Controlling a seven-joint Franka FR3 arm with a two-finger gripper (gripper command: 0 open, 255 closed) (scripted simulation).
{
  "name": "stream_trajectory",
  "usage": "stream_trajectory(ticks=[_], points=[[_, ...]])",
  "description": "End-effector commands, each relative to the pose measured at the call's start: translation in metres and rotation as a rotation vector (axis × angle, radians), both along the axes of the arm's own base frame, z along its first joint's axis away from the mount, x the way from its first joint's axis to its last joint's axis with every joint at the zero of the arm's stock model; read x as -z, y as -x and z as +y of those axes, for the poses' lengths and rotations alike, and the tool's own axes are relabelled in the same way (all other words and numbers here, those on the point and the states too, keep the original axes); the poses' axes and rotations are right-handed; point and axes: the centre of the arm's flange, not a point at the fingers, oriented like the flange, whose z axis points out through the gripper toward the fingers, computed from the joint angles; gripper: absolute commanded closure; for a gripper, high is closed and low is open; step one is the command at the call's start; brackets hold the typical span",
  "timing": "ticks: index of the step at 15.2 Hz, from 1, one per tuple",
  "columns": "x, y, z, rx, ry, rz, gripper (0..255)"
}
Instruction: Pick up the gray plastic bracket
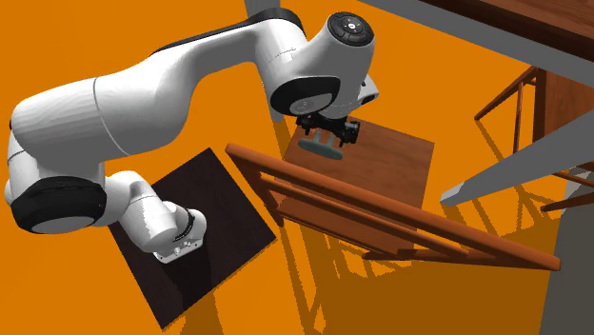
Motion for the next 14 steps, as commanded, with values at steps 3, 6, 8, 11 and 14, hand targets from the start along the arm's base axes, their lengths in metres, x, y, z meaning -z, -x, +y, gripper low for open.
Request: stream_trajectory(ticks=[3,6,8,11,14], points=[[0.009,-0.001,0.002,0.0,0.0,0.0,255],[0.008,-0.001,0.003,0.0,0.0,0.0,255],[0.008,0.0,0.003,0.0,0.0,0.0,255],[0.008,0.0,0.003,0.0,0.0,0.0,255],[-0.003,0.0,0.001,0.0,0.0,0.0,255]])
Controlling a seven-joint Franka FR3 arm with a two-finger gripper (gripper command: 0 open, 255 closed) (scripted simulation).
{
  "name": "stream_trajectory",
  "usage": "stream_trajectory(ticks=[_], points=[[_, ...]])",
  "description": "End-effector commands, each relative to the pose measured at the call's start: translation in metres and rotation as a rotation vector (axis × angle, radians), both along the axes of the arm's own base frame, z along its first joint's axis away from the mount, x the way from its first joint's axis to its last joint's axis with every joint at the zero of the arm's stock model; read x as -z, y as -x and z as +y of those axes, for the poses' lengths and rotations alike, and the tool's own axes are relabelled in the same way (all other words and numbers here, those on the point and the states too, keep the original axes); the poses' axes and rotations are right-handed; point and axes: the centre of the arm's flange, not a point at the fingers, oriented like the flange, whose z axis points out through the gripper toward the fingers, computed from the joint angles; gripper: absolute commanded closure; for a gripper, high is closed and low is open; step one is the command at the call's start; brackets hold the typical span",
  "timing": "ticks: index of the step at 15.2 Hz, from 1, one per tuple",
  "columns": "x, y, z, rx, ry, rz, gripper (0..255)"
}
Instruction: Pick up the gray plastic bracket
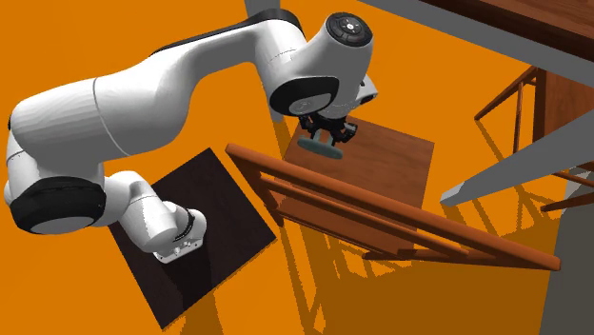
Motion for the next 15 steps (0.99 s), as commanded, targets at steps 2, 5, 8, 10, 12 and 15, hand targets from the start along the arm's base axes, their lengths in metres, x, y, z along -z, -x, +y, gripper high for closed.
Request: stream_trajectory(ticks=[2,5,8,10,12,15], points=[[-0.015,-0.001,-0.001,0.0,0.0,0.0,255],[-0.031,-0.001,-0.001,0.0,0.0,0.0,255],[-0.047,-0.001,-0.001,0.0,0.0,0.0,255],[-0.057,-0.001,-0.001,0.0,0.0,0.0,255],[-0.068,-0.001,-0.001,0.0,0.0,0.0,255],[-0.074,-0.001,-0.001,0.0,0.0,0.0,255]])
